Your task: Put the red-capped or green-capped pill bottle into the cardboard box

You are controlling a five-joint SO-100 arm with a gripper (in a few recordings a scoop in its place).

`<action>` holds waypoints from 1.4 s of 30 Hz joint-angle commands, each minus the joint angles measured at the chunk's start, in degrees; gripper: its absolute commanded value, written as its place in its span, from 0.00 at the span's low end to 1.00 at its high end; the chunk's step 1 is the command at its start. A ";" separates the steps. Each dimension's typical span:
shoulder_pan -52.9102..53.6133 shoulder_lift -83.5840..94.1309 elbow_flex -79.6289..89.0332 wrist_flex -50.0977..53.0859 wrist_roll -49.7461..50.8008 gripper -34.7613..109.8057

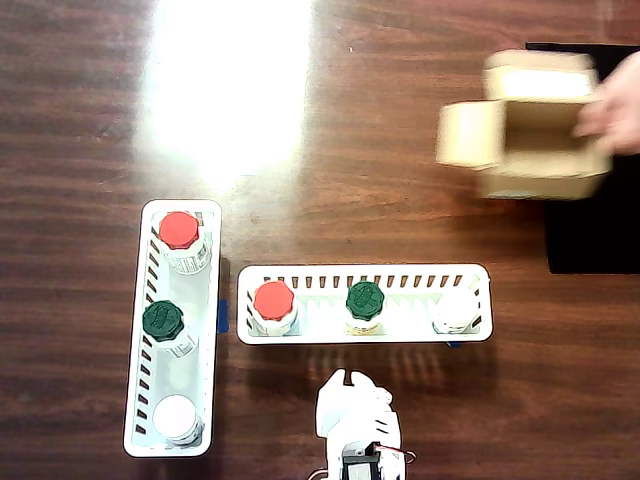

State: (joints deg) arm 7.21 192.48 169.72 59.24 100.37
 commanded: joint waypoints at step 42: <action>-5.27 -31.29 -43.77 0.18 3.08 0.70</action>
State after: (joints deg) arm 1.32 166.55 129.55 65.21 103.18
